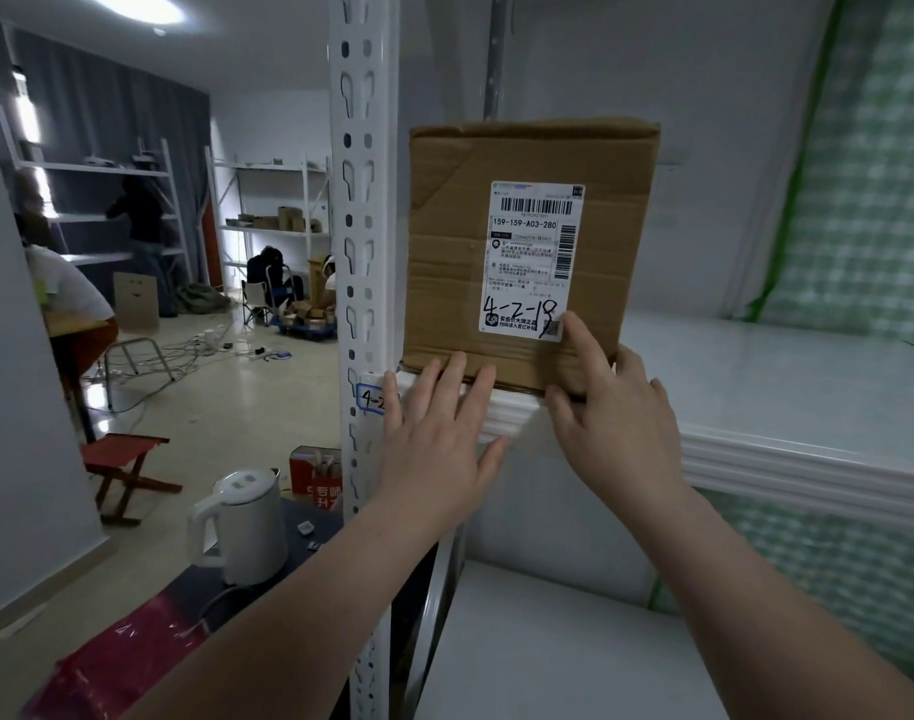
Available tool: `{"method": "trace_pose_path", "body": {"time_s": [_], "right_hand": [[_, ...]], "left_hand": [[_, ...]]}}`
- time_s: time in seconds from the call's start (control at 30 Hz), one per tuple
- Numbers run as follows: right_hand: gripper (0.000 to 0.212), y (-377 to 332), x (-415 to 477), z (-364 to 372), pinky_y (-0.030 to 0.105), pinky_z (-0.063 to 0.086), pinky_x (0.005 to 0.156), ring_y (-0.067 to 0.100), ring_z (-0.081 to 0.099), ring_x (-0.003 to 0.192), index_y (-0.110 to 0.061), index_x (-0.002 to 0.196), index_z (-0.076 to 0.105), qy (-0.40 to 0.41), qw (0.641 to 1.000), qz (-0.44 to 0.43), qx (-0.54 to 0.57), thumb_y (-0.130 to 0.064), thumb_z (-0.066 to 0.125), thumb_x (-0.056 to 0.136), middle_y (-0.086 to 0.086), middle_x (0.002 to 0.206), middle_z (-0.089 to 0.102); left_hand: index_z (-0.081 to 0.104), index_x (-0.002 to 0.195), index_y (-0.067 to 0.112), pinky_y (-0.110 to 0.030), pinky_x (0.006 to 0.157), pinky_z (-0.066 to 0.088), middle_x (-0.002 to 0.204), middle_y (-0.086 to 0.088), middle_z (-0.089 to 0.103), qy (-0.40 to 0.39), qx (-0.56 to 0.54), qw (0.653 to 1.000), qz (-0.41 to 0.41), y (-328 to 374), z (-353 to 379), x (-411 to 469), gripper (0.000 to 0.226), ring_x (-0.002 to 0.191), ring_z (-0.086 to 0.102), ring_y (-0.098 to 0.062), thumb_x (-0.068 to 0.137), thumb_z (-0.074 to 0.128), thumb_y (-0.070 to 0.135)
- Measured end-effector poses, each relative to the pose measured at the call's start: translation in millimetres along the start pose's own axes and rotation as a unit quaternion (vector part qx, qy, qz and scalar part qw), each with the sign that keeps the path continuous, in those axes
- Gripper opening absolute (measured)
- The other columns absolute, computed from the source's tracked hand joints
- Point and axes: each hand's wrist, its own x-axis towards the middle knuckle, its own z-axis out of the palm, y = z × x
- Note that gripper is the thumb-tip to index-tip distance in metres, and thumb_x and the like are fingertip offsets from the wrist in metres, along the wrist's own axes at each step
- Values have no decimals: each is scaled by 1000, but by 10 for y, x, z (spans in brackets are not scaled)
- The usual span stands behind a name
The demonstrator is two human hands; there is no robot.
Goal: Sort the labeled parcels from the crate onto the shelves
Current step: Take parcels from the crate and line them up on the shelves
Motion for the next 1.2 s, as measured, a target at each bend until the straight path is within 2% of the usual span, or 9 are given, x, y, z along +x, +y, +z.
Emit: {"method": "trace_pose_path", "body": {"time_s": [0.37, 0.47, 0.57, 0.63, 0.7, 0.77, 0.9, 1.0, 1.2], "right_hand": [[68, -57, -183, -76, 48, 33, 109, 44, 41, 130, -29, 154, 25, -1, 999, 32, 2, -39, 56, 94, 23, 154, 29], [65, -88, -327, -154, 46, 35, 107, 40, 41, 129, -20, 151, 34, 38, 998, 26, 37, -32, 60, 92, 20, 151, 35], [47, -98, -511, -236, 36, 44, 90, 31, 57, 109, -9, 134, 55, 127, 987, -13, 92, -20, 60, 89, 14, 127, 58], [36, -124, -638, -300, 30, 47, 73, 20, 62, 81, -10, 120, 65, 150, 980, -26, 128, -20, 56, 87, 5, 107, 68], [26, -148, -786, -348, 25, 37, 60, 12, 54, 61, -12, 106, 71, 151, 979, -45, 133, -19, 56, 85, -1, 87, 71], [16, -166, -973, -379, 22, 31, 56, 17, 57, 54, -11, 92, 73, 146, 978, -70, 129, -14, 60, 83, 1, 71, 70], [8, -160, -1495, -412, 21, 32, 53, 26, 56, 45, -8, 80, 74, 96, 980, -84, 154, -9, 67, 83, 3, 52, 59], [11, -36, -1998, -400, 21, 29, 49, 23, 51, 44, -10, 81, 74, -5, 982, -59, 177, -13, 67, 89, -4, 48, 50], [19, 146, -3127, -379, 23, 29, 46, 6, 49, 51, -25, 79, 67, -219, 955, 15, 199, -28, 55, 94, -10, 49, 50]], "left_hand": [[4, 149, 30, -55, 113, -5, 159, -8, 10, -17, -44, 999, 2, 2, 37, -30, 67, 146, 6, -27, 92, 29, 57], [17, 148, 28, -56, 113, 2, 154, -11, 21, 1, -79, 997, -13, 43, -36, -94, 66, 143, 16, -30, 92, 42, 51], [53, 130, 16, -58, 107, 29, 130, -15, 49, 82, -153, 985, 0, 100, -185, -237, 49, 122, 45, -34, 84, 64, 30], [65, 112, 12, -46, 88, 46, 111, -12, 58, 118, -213, 970, 24, 115, -317, -376, 31, 104, 54, -31, 82, 66, 18], [68, 101, 12, -32, 73, 47, 96, -3, 60, 95, -262, 960, 33, 119, -470, -525, 18, 89, 57, -21, 84, 63, 14], [69, 94, 14, -22, 68, 41, 86, 6, 58, 79, -279, 957, 19, 112, -610, -699, 11, 79, 56, -11, 86, 62, 13], [65, 79, 20, -11, 65, 39, 76, 12, 55, 84, -295, 949, -74, 69, -869, -1222, 10, 70, 53, -4, 87, 62, 17], [62, 71, 21, -4, 58, 37, 62, 16, 53, 64, -300, 932, -193, 113, -988, -1824, 15, 61, 54, 2, 85, 63, 17], [62, 70, 6, -16, 55, 33, 56, 7, 49, -45, -257, 868, -422, 425, -1042, -3349, 19, 55, 48, -2, 87, 62, 16]]}}
